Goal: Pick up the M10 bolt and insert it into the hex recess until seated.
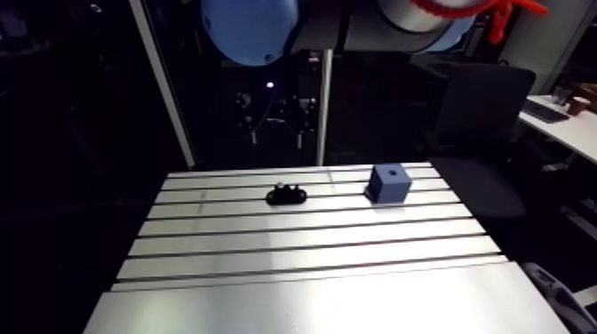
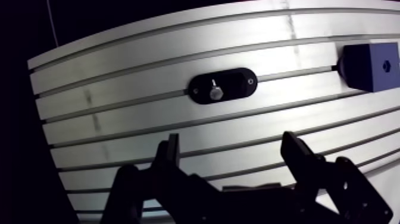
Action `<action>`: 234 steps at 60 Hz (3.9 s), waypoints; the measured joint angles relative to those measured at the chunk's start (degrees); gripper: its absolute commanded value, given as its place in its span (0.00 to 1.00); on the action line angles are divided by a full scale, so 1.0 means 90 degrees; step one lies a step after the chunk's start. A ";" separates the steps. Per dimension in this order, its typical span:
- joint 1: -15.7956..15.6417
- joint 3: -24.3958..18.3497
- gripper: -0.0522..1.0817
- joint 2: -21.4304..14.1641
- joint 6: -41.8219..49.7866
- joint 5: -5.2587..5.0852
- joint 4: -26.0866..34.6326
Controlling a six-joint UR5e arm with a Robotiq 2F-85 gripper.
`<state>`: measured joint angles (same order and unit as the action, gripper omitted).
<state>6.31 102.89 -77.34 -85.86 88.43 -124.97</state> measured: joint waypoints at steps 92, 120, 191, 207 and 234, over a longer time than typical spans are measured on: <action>-0.0036 0.0160 0.35 0.1011 -0.0183 -0.0005 -0.0865; -0.0041 0.0189 0.35 0.1124 -0.0219 -0.0010 -0.1010; -0.0040 0.0256 0.42 0.1362 -0.0318 0.0001 -0.1293; -0.0037 0.0261 0.44 0.1380 -0.0312 0.0005 -0.1320; -0.0037 0.0271 0.47 0.1438 -0.0308 0.0005 -0.1329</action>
<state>5.98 105.32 -64.40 -88.64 88.48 -136.93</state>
